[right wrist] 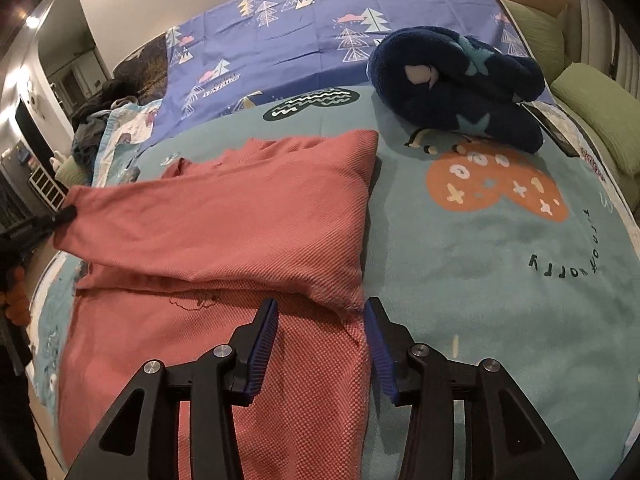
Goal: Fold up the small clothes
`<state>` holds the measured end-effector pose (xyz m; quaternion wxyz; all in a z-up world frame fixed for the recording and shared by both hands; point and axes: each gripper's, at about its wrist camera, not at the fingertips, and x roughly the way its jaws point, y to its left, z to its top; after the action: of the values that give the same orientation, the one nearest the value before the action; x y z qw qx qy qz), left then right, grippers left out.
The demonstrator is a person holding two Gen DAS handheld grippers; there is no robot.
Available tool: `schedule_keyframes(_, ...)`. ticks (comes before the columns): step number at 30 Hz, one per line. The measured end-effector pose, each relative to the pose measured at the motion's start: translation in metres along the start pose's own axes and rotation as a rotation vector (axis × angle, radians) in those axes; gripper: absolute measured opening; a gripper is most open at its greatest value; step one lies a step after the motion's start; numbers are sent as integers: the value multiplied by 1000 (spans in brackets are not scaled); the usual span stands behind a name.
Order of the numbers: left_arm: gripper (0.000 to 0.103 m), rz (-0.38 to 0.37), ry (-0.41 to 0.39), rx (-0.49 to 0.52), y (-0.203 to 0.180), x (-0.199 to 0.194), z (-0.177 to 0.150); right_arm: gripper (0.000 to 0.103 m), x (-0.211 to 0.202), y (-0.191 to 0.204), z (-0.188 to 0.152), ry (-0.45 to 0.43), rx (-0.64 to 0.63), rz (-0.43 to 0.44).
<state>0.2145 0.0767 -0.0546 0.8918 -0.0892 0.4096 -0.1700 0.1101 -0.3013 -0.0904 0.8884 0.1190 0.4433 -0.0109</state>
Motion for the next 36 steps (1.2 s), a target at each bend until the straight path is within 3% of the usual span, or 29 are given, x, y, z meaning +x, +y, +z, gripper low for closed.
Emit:
schedule_keyframes(6, 8, 81, 64, -32, 21, 22, -23, 50, -2, -3, -2, 15, 10, 6)
schedule_keyframes(8, 26, 106, 79, -40, 27, 25, -29, 51, -5, -4, -3, 15, 15, 23)
schedule_keyframes(12, 41, 98, 82, -29, 30, 21, -33, 59, -13, -6, 1, -20, 22, 51)
schedule_keyframes(13, 51, 89, 89, -25, 29, 22, -34, 59, -13, -7, 3, -23, 27, 48)
schedule_keyframes(17, 55, 85, 124, -1, 23, 34, -42, 59, 4, -7, 6, 11, 33, 19)
schedule_keyframes(19, 56, 96, 98, 13, 20, 35, -46, 55, 14, -5, 4, 27, 6, -32)
schedule_keyframes(20, 56, 98, 90, 21, 20, 34, -47, 41, 15, -6, 3, 17, -8, -103)
schedule_keyframes(21, 56, 99, 85, 20, 21, 32, -48, 40, 14, -10, 1, 0, -6, -182)
schedule_keyframes(22, 56, 101, 83, 13, 22, 31, -49, 40, 12, -16, 0, -9, 20, -201)
schedule_keyframes(24, 57, 100, 80, 2, 25, 27, -51, 40, 7, -31, -2, 1, 96, -134)
schedule_keyframes(27, 57, 101, 80, -13, 26, 20, -51, 42, -2, -33, -1, 43, 94, -70)
schedule_keyframes(31, 57, 67, 40, -1, 23, 11, -39, 45, -22, -43, 12, 3, 150, 144)
schedule_keyframes(33, 60, 66, 29, 4, 21, 15, -27, 59, -25, -51, 28, -40, 189, 213)
schedule_keyframes(36, 64, 45, 33, 0, 23, 38, -7, 67, -2, -61, 60, -45, 217, 262)
